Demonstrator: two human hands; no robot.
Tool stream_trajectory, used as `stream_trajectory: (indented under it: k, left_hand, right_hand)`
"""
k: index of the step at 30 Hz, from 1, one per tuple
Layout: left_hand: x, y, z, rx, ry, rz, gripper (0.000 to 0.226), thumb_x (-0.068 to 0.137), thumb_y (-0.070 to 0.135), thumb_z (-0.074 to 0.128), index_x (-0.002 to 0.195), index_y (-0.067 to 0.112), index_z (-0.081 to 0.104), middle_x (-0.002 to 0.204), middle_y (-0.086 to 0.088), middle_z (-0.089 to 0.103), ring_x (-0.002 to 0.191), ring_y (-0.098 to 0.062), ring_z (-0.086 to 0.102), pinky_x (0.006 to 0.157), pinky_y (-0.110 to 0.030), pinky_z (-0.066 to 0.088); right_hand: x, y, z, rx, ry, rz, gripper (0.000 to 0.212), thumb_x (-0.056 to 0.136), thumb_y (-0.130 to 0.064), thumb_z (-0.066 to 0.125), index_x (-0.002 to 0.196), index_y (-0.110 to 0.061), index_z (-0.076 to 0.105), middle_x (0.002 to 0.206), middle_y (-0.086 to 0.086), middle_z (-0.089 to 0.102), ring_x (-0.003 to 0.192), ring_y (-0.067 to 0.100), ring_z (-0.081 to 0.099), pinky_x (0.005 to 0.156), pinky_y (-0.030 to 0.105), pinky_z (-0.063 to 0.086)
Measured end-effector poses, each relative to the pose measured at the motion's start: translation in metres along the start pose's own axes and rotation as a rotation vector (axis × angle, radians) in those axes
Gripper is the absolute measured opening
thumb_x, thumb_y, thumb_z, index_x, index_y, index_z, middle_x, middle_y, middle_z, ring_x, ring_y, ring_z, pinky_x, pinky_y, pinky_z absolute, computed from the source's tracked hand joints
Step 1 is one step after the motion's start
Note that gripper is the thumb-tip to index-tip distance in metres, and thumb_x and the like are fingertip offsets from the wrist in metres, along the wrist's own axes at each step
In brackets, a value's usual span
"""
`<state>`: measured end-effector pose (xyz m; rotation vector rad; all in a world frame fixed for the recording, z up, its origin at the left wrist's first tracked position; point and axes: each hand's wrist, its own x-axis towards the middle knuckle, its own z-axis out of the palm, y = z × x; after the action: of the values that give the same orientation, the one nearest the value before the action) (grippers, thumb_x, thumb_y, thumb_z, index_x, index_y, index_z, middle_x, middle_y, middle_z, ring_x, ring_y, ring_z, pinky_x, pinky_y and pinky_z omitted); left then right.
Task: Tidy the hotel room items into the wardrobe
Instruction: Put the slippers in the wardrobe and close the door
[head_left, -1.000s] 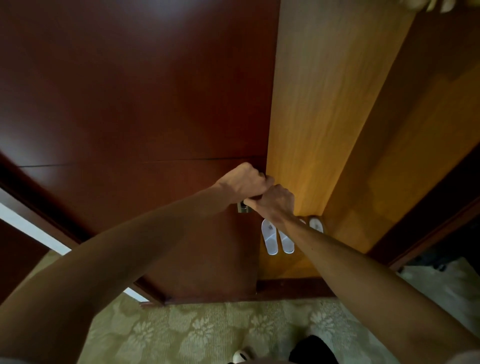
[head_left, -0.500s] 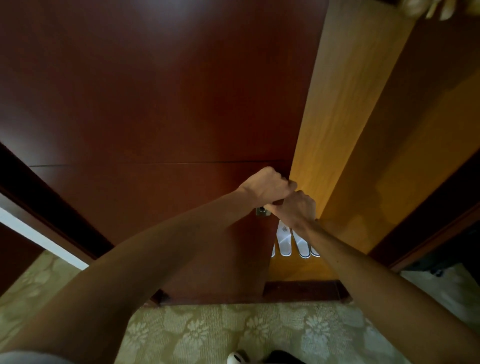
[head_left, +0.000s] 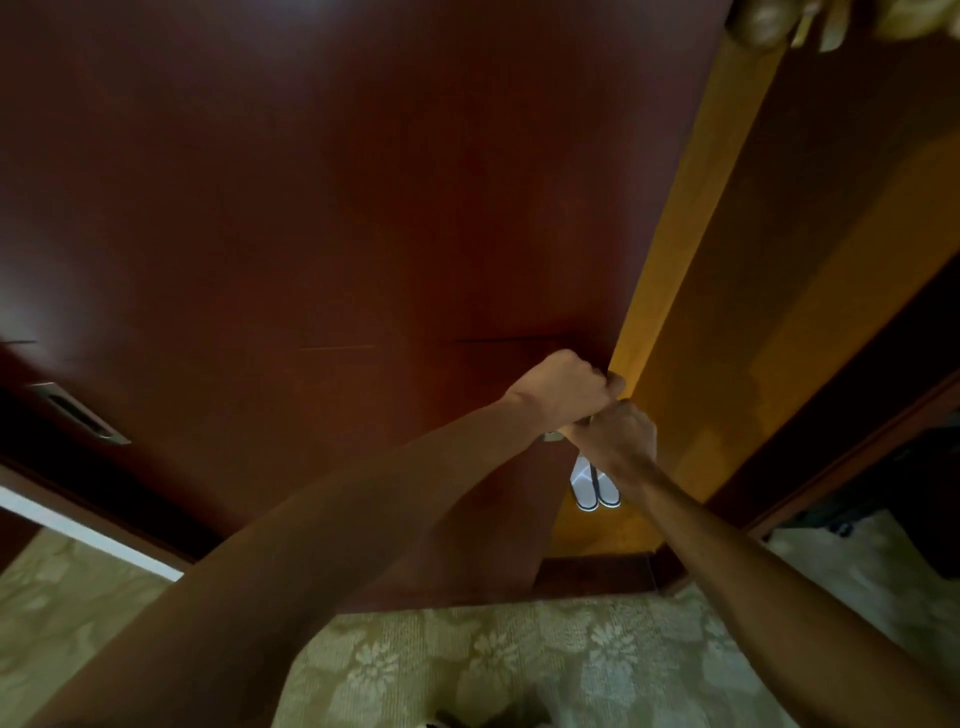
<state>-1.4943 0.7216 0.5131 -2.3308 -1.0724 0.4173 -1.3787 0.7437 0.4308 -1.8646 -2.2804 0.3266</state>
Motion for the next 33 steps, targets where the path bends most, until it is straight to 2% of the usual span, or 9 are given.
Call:
stream_trajectory:
  k: [3, 5, 8, 13, 17, 21, 25, 29, 33]
  left_hand:
    - [-0.027, -0.004, 0.024, -0.206, 0.206, 0.048, 0.021, 0.095, 0.020, 0.054, 0.115, 0.014, 0.057, 0.096, -0.002, 0.063, 0.062, -0.017, 0.065, 0.044, -0.028, 0.029]
    - [-0.058, -0.009, 0.045, -0.280, 0.312, 0.013, 0.012, 0.095, 0.020, 0.056, 0.104, 0.014, 0.061, 0.090, -0.001, 0.064, 0.055, -0.017, 0.061, 0.039, -0.025, 0.032]
    - [-0.116, -0.024, 0.076, -0.320, 0.346, -0.129, 0.018, 0.102, 0.030, 0.050, 0.103, 0.015, 0.060, 0.086, 0.000, 0.062, 0.049, -0.016, 0.056, 0.037, -0.025, 0.037]
    - [-0.247, -0.059, 0.122, -0.314, 0.362, -0.367, 0.029, 0.104, 0.029, 0.043, 0.093, 0.014, 0.064, 0.078, 0.001, 0.061, 0.048, -0.017, 0.056, 0.037, -0.029, 0.039]
    - [-0.374, -0.081, 0.148, -0.289, 0.419, -0.539, 0.030, 0.104, 0.031, 0.045, 0.088, 0.016, 0.065, 0.078, 0.002, 0.062, 0.048, -0.020, 0.055, 0.036, -0.031, 0.038]
    - [-0.483, -0.108, 0.174, -0.299, 0.258, -0.962, 0.031, 0.100, 0.033, 0.037, 0.093, 0.015, 0.061, 0.080, -0.002, 0.067, 0.055, -0.032, 0.065, 0.042, -0.033, 0.045]
    - [-0.533, -0.132, 0.197, -0.638, -0.038, -1.480, 0.027, 0.097, 0.028, 0.045, 0.109, 0.006, 0.056, 0.099, -0.017, 0.069, 0.089, -0.044, 0.067, 0.066, -0.041, 0.046]
    - [-0.537, -0.141, 0.216, -0.972, -0.106, -1.654, 0.021, 0.090, 0.022, 0.058, 0.101, 0.004, 0.062, 0.100, -0.014, 0.066, 0.089, -0.036, 0.066, 0.070, -0.038, 0.053]
    - [-0.522, -0.150, 0.228, -1.058, -0.012, -1.727, 0.018, 0.090, 0.023, 0.066, 0.083, 0.010, 0.057, 0.090, -0.009, 0.064, 0.081, -0.028, 0.063, 0.073, -0.039, 0.058]
  right_hand:
    - [0.002, 0.001, 0.001, -0.091, -0.209, 0.056, 0.037, 0.090, -0.050, 0.051, 0.090, -0.014, 0.061, 0.079, 0.001, 0.064, 0.079, 0.023, 0.065, 0.067, 0.033, 0.052]
    - [-0.003, -0.006, 0.008, -0.099, -0.235, 0.043, 0.030, 0.086, -0.048, 0.061, 0.088, -0.018, 0.061, 0.082, 0.000, 0.068, 0.080, 0.021, 0.068, 0.064, 0.030, 0.052]
    - [-0.012, -0.046, 0.019, -0.092, -0.257, -0.068, 0.032, 0.087, -0.049, 0.063, 0.076, -0.019, 0.069, 0.072, -0.004, 0.067, 0.075, 0.020, 0.068, 0.063, 0.028, 0.050]
    - [-0.034, -0.180, 0.036, 0.007, -0.225, -0.255, 0.024, 0.090, -0.045, 0.063, 0.089, -0.027, 0.079, 0.089, -0.009, 0.075, 0.087, 0.015, 0.070, 0.078, 0.031, 0.055]
    - [-0.057, -0.308, 0.060, 0.078, -0.256, -0.401, 0.024, 0.091, -0.047, 0.063, 0.095, -0.029, 0.079, 0.091, -0.009, 0.075, 0.087, 0.013, 0.070, 0.078, 0.029, 0.055]
    - [-0.080, -0.419, 0.089, 0.064, -0.223, -0.498, 0.031, 0.089, -0.051, 0.062, 0.088, -0.025, 0.079, 0.089, -0.007, 0.075, 0.086, 0.016, 0.069, 0.081, 0.032, 0.055]
    - [-0.087, -0.479, 0.113, 0.023, -0.117, -0.411, 0.046, 0.090, -0.059, 0.057, 0.072, -0.019, 0.070, 0.073, -0.004, 0.069, 0.075, 0.019, 0.068, 0.075, 0.033, 0.054]
    - [-0.091, -0.495, 0.131, -0.023, -0.066, -0.317, 0.054, 0.094, -0.066, 0.046, 0.063, -0.022, 0.052, 0.073, -0.001, 0.063, 0.070, 0.019, 0.063, 0.073, 0.035, 0.049]
    - [-0.094, -0.502, 0.131, -0.039, -0.005, -0.304, 0.059, 0.099, -0.062, 0.037, 0.062, -0.019, 0.055, 0.063, -0.002, 0.060, 0.063, 0.017, 0.061, 0.072, 0.036, 0.050]
